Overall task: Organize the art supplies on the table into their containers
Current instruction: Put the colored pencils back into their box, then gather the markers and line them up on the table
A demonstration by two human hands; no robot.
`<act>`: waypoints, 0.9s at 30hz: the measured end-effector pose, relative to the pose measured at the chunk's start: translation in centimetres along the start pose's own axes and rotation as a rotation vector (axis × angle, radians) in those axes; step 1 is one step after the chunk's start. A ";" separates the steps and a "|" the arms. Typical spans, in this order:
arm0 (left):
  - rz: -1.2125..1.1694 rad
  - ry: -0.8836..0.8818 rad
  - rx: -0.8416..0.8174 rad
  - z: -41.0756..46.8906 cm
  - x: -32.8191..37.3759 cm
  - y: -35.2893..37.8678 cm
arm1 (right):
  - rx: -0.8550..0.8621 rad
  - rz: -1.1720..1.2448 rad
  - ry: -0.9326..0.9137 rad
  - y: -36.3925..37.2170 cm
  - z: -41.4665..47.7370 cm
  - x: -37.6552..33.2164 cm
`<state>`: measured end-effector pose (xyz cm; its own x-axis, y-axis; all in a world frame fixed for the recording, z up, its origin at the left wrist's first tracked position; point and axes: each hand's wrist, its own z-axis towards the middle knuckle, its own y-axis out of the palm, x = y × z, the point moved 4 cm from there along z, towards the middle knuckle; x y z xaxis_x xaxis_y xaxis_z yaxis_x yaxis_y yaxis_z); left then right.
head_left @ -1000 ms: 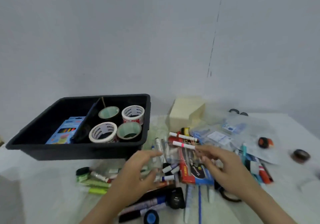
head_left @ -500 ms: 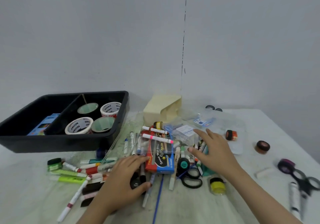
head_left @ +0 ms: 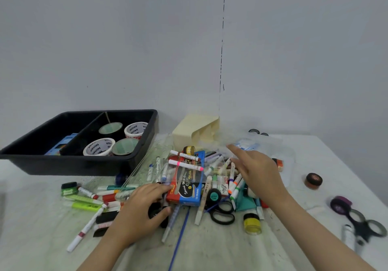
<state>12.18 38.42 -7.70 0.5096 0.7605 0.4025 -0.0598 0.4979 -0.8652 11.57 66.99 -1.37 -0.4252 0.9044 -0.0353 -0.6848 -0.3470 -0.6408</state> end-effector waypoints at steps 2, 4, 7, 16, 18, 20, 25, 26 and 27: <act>0.011 -0.005 0.012 -0.1 0.0 -0.1 | 0.034 0.010 -0.015 -0.4 0.1 0.7; 0.016 -0.012 0.024 -0.1 0.3 -0.2 | 0.040 -0.005 0.017 -0.9 0.4 1.5; 0.031 -0.017 0.022 0.0 0.6 -0.3 | 0.049 -0.036 0.020 -1.8 1.1 2.4; 0.030 -0.077 -0.042 1.0 1.6 -0.2 | 0.235 0.200 0.279 -4.5 3.9 5.1; 0.029 -0.075 -0.040 1.3 1.7 -0.2 | 0.309 0.290 0.388 -5.3 4.5 5.9; 0.020 -0.078 -0.039 1.6 1.9 -0.2 | 0.368 0.367 0.449 -6.0 4.8 6.3; -0.021 -0.085 -0.019 2.2 2.1 0.0 | 0.502 0.506 0.595 -7.9 4.7 6.8; -0.032 -0.090 -0.012 2.3 2.2 0.0 | 0.522 0.540 0.625 -8.2 4.6 6.8; -0.047 -0.097 -0.005 2.4 2.4 -0.1 | 0.541 0.573 0.656 -8.5 4.5 6.9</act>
<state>11.30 41.16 -5.93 0.4263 0.7730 0.4699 -0.0336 0.5326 -0.8457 11.80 75.04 7.25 -0.4769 0.4685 -0.7437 -0.7246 -0.6885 0.0308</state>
